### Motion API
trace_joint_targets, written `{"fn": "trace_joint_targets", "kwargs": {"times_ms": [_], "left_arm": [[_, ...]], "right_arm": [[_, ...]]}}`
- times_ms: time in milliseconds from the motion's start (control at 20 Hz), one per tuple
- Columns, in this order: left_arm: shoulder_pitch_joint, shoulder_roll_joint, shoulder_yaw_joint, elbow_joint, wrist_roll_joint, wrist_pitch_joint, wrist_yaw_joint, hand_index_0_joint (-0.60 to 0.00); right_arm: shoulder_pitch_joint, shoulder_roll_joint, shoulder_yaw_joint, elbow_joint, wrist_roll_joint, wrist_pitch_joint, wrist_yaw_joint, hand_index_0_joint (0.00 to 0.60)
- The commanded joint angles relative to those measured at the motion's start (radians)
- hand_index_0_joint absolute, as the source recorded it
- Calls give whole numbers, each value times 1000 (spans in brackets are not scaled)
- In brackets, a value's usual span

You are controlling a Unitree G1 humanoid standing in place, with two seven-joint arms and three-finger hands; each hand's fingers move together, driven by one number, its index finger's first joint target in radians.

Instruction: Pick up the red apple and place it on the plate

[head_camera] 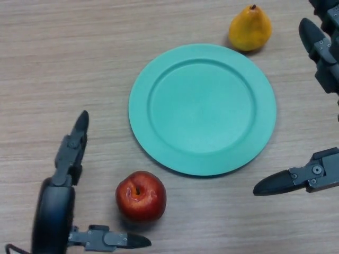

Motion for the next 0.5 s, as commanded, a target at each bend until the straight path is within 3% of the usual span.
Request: {"fn": "trace_joint_targets", "kwargs": {"times_ms": [50, 250, 400, 450, 500], "left_arm": [[-7, 15, -42, -28, 81, -121, 54, 0], [-26, 23, -145, 31, 152, -65, 143, 0], [-19, 33, -163, 6, 136, -14, 127, -349], [-15, 39, -180, -28, 120, 62, 110, -500], [-12, 41, -201, -90, 83, 216, 90, -597]], "right_arm": [[-22, -15, -51, -53, -31, -98, -26, 0], [7, -30, -59, -53, 0, -132, -58, 0], [12, -44, -71, -53, 29, -130, -67, 0], [15, -73, -89, -53, 73, -130, -89, 0], [34, -119, -111, -53, 134, -150, -124, 0]]}}
